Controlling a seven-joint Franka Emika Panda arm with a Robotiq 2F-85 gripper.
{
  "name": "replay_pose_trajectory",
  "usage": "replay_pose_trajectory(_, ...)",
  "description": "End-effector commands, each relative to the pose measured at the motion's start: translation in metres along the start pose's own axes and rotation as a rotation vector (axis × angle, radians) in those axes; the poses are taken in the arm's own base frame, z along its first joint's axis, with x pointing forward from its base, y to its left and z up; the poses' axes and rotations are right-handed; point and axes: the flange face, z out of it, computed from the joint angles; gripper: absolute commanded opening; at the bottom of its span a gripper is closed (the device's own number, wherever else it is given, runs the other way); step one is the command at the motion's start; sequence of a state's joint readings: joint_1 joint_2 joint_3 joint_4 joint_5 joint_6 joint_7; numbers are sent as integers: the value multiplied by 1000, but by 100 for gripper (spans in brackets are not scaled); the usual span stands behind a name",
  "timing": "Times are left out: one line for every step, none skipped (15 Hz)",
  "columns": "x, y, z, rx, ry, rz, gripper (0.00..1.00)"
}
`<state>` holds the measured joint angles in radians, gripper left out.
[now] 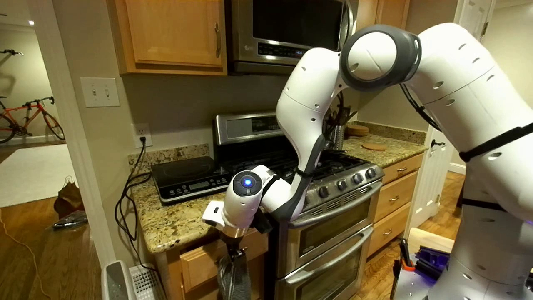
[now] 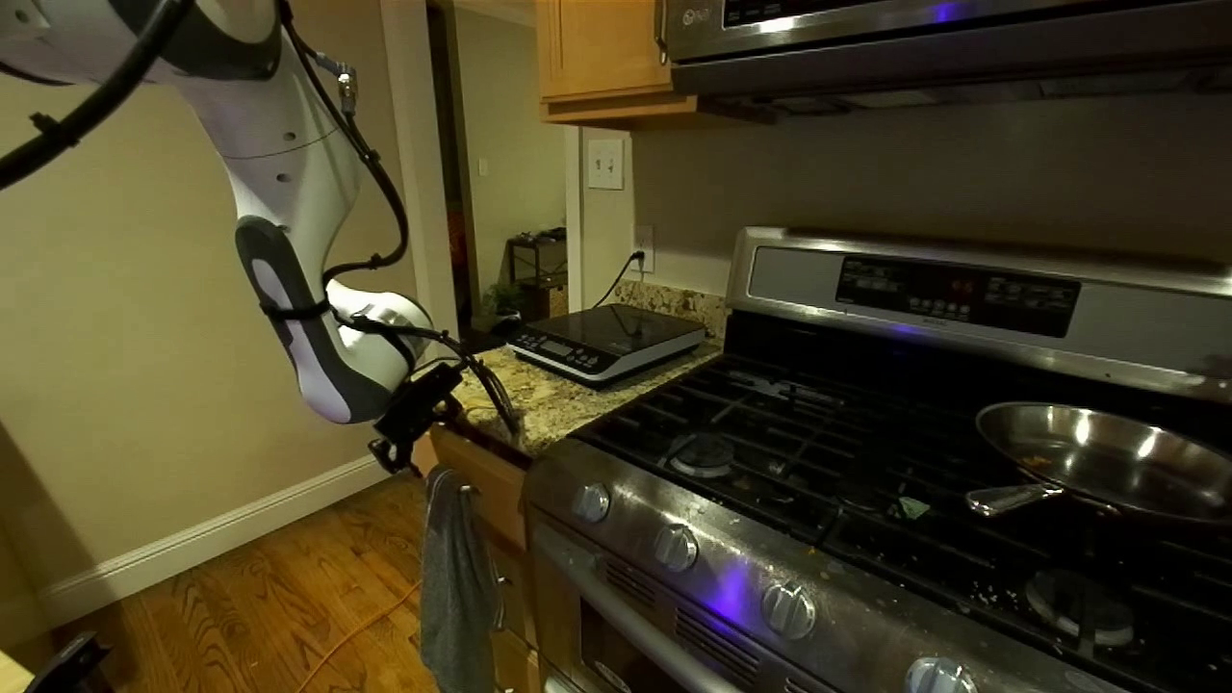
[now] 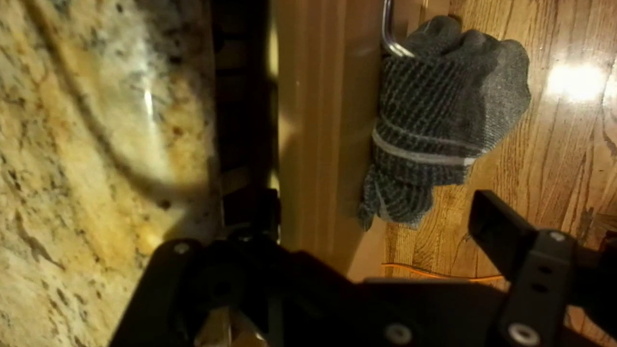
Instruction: Open the topmost drawer on the left
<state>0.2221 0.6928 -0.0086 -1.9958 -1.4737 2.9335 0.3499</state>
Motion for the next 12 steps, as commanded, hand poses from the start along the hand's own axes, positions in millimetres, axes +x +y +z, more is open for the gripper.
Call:
replay_pose_trajectory(3, -6, 6, 1, 13, -5, 100)
replay_pose_trajectory(4, -9, 5, 9, 16, -6, 100)
replay_pose_trajectory(3, -12, 3, 21, 16, -6, 100)
replay_pose_trajectory(4, -16, 0, 38, 29, -7, 100)
replay_pose_trajectory(4, -22, -4, 57, 28, -8, 100)
replay_pose_trajectory(5, -28, -7, 80, 32, -8, 100)
replay_pose_trajectory(5, -35, -11, 104, 42, -7, 100)
replay_pose_trajectory(7, -40, -14, 127, 50, -6, 100)
replay_pose_trajectory(8, -49, -17, 158, 58, -4, 100)
replay_pose_trajectory(10, -57, -20, 187, 66, -5, 100)
replay_pose_trajectory(11, -65, -24, 219, 71, -7, 100)
replay_pose_trajectory(13, -72, -28, 254, 80, -12, 100)
